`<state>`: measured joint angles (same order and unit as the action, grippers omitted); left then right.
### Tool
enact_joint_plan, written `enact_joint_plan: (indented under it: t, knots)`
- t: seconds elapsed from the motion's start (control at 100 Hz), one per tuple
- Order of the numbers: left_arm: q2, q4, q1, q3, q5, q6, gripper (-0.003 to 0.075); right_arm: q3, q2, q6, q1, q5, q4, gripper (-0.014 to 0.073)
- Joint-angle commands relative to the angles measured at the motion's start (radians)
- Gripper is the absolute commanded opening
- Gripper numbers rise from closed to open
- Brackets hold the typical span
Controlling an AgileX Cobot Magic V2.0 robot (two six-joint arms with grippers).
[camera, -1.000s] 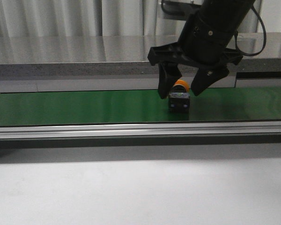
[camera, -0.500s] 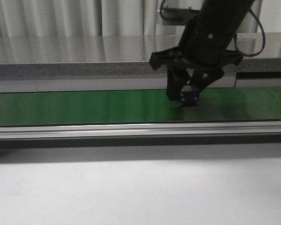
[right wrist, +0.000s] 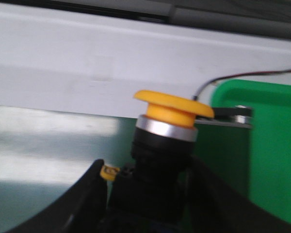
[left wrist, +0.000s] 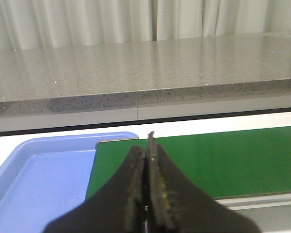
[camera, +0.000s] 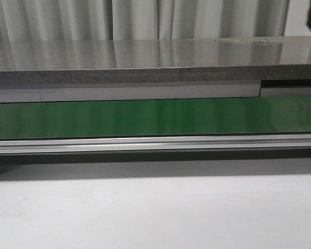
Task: Move button from left to right
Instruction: 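Lift the button with the right gripper toward the green tray, then lower the button into the green tray and open the right gripper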
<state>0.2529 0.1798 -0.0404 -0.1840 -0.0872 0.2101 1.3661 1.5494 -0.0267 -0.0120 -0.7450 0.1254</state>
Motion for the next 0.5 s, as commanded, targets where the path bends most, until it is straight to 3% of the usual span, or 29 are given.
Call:
enact_joint_plan:
  t: [0.0,0.23,0.49]
  knots:
    - [0.008,0.003,-0.008,-0.027,0.081,-0.004,-0.0021,0.030,-0.039,0.011,-0.096,0.032,0.030,0.0237]
    - [0.008,0.003,-0.008,-0.027,0.081,-0.004,-0.0020,0.030,0.016,0.099,-0.265,0.060,0.029,0.0237]
    - [0.008,0.003,-0.008,-0.027,0.081,-0.004,-0.0020,0.030,0.127,0.214,-0.333,0.112,0.027,0.0237]
